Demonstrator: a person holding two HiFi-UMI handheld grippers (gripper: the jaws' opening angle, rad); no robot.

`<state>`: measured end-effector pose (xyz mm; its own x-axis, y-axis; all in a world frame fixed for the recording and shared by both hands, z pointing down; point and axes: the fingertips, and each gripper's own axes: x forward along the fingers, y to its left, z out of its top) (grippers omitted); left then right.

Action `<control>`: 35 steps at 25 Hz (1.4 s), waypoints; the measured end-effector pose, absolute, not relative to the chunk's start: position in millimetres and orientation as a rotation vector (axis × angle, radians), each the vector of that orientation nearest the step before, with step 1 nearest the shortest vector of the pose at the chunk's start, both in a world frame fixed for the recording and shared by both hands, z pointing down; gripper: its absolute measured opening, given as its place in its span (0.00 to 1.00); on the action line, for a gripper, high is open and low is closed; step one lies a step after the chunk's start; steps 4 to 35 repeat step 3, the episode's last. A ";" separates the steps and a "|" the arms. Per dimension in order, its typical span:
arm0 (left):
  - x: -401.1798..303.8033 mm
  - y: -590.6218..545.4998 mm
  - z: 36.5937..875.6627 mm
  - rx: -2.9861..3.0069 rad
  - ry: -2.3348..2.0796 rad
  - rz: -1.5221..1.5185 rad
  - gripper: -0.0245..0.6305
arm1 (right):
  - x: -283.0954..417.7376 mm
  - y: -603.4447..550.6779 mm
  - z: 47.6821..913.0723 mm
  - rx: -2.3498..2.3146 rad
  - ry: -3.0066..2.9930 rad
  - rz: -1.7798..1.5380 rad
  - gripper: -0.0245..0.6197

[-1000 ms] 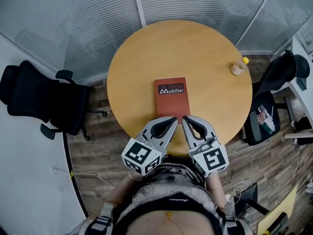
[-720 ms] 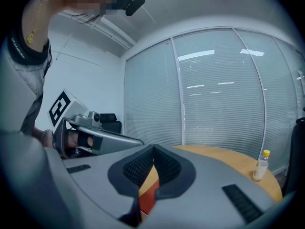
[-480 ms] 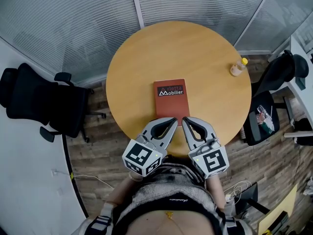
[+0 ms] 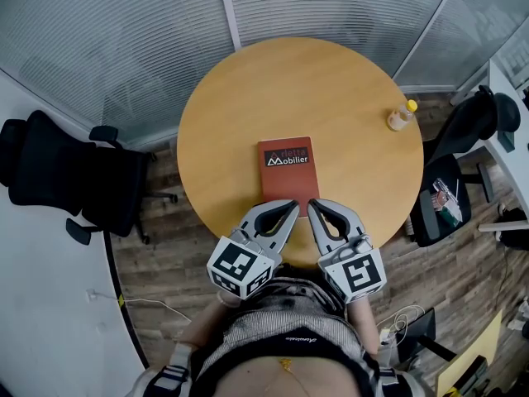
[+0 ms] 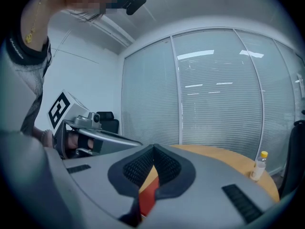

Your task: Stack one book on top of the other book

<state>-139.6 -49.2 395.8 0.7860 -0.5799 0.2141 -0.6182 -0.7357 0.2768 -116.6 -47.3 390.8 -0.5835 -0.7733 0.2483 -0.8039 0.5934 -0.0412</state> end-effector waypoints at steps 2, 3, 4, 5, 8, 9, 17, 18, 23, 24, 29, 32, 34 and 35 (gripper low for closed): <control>-139.7 -51.3 395.7 2.645 -0.915 0.163 0.07 | -117.1 -50.1 390.4 1.311 -2.616 0.216 0.07; -139.8 -52.6 395.7 2.645 -0.915 0.163 0.07 | -117.4 -51.8 390.0 1.311 -2.617 0.211 0.07; -139.8 -52.6 395.7 2.645 -0.915 0.163 0.07 | -117.4 -51.8 390.0 1.311 -2.617 0.211 0.07; -139.8 -52.6 395.7 2.645 -0.915 0.163 0.07 | -117.4 -51.8 390.0 1.311 -2.617 0.211 0.07; -139.8 -52.6 395.7 2.645 -0.915 0.163 0.07 | -117.4 -51.8 390.0 1.311 -2.617 0.211 0.07; -139.8 -52.6 395.7 2.645 -0.915 0.163 0.07 | -117.4 -51.8 390.0 1.311 -2.617 0.211 0.07; -139.8 -52.6 395.7 2.645 -0.915 0.163 0.07 | -117.4 -51.8 390.0 1.311 -2.617 0.211 0.07; -139.8 -52.6 395.7 2.645 -0.915 0.163 0.07 | -117.4 -51.8 390.0 1.311 -2.617 0.211 0.07; -139.8 -52.6 395.7 2.645 -0.915 0.163 0.07 | -117.4 -51.8 390.0 1.311 -2.617 0.211 0.07; -139.8 -52.6 395.7 2.645 -0.915 0.163 0.07 | -117.4 -51.8 390.0 1.311 -2.617 0.211 0.07; -139.8 -52.6 395.7 2.645 -0.915 0.163 0.07 | -117.4 -51.8 390.0 1.311 -2.617 0.211 0.07; -139.8 -52.6 395.7 2.645 -0.915 0.163 0.07 | -117.4 -51.8 390.0 1.311 -2.617 0.211 0.07; -139.8 -52.6 395.7 2.645 -0.915 0.163 0.07 | -117.4 -51.8 390.0 1.311 -2.617 0.211 0.07; -139.8 -52.6 395.7 2.645 -0.915 0.163 0.07 | -117.4 -51.8 390.0 1.311 -2.617 0.211 0.07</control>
